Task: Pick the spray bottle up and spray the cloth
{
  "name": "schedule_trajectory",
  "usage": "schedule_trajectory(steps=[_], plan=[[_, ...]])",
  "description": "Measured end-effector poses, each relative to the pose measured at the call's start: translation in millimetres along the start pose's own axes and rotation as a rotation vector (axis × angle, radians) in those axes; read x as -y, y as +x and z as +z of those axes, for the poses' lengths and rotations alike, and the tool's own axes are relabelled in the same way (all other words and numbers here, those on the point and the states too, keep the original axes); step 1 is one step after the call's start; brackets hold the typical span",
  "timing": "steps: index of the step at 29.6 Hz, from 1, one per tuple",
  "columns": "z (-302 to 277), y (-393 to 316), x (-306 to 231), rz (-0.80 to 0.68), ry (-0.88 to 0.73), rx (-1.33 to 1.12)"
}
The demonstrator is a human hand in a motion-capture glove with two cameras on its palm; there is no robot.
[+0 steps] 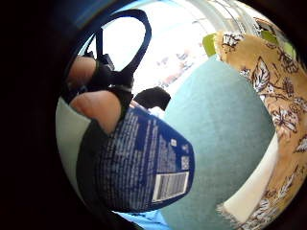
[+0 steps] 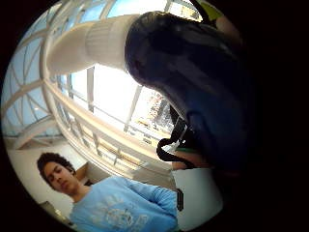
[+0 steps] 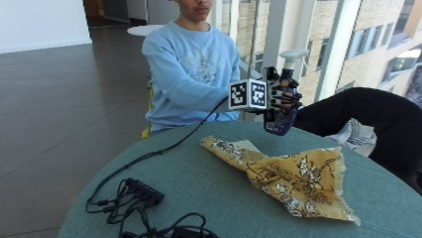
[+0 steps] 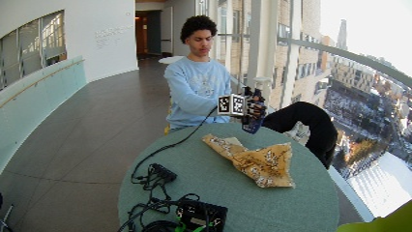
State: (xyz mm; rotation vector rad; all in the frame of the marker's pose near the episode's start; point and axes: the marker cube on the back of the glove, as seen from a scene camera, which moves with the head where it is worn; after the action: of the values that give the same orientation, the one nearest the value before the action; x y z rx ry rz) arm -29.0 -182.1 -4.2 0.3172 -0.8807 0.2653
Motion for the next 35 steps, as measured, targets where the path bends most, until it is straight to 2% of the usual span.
schedule_trajectory(steps=[9,20,29,35], plan=[[39.8,13.0,-1.5,-0.018,-0.012,0.011],[53.5,23.0,-4.8,-0.040,-0.008,0.002],[43.3,14.6,-6.7,-0.022,-0.006,0.022],[6.4,0.6,-17.0,-0.044,0.005,-0.017]])
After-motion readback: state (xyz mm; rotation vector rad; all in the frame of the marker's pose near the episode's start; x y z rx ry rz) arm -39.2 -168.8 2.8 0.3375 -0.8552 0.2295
